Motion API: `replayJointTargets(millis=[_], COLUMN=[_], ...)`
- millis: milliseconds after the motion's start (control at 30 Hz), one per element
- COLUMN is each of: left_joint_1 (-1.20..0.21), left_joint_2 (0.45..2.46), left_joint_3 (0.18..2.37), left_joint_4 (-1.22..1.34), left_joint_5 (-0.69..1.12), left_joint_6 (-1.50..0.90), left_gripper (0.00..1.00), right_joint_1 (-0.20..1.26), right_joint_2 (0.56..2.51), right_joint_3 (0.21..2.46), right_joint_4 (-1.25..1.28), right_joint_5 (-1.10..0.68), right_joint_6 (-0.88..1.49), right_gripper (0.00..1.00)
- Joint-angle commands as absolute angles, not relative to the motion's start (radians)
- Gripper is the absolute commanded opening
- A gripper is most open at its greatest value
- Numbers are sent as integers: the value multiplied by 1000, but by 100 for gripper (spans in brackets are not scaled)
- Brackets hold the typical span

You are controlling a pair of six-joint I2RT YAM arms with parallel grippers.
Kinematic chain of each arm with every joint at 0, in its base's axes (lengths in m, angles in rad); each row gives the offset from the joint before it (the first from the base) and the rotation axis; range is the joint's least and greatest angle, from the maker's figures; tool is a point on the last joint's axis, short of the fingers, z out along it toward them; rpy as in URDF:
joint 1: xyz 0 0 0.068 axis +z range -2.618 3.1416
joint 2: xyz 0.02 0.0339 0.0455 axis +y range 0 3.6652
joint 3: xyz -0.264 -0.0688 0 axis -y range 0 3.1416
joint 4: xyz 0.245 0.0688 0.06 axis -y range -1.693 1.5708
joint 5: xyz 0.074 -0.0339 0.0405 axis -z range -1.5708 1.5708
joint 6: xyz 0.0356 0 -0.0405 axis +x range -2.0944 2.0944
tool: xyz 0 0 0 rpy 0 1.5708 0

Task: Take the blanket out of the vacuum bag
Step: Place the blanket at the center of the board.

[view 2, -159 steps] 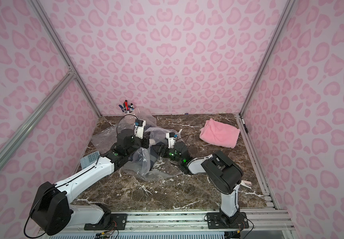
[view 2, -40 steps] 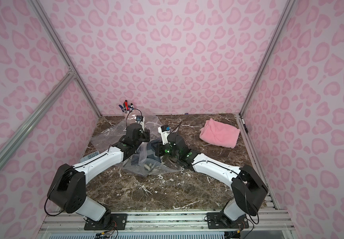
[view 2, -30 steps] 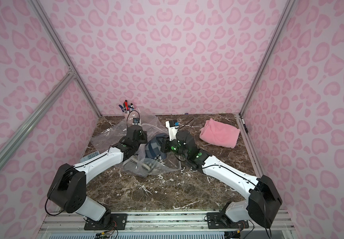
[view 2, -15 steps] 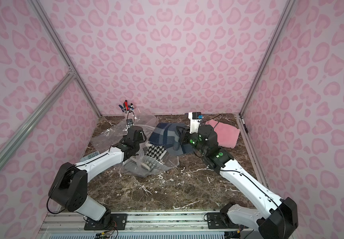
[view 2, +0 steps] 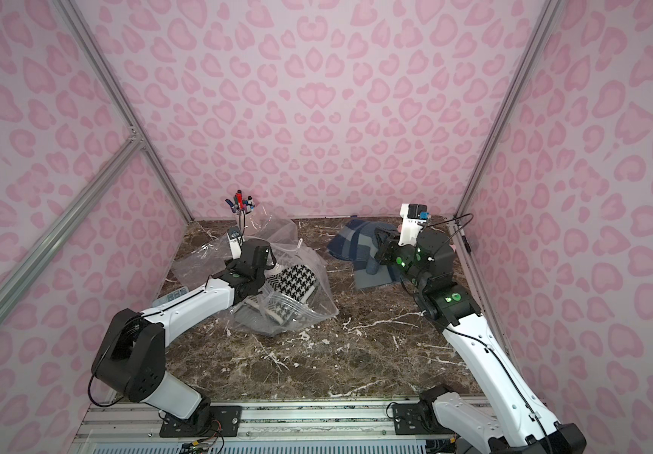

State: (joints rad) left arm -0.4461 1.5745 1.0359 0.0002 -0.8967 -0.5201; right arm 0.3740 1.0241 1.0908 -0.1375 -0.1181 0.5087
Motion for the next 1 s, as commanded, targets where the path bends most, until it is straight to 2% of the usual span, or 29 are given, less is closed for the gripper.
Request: replayJointTargets(millis=[0, 200, 400, 567, 700, 967], left_joint_1=[-443, -443, -442, -441, -440, -440], left_joint_2=[1564, 1562, 1549, 1542, 1550, 1549], left_joint_3=[1039, 1043, 1036, 1031, 1034, 1032], left_joint_4=[-9, -9, -15, -9, -3, -6], left_joint_5=[-947, -923, -919, -920, -901, -873], left_joint_6=[-533, -526, -523, -507, -509, -511], left_gripper=[4, 4, 4, 4, 4, 4], right_joint_1=[344, 319, 328, 477, 604, 711], right_joint_2=[1020, 1040, 1042, 1004, 991, 914], right_joint_3=[1117, 1049, 748, 523, 488, 388], right_joint_4=[-157, -141, 35, 142, 59, -144], right_joint_5=[-132, -117, -204, -138, -26, 129], right_joint_6=[447, 408, 501, 676, 776, 1007], right_gripper=[0, 0, 0, 0, 0, 0])
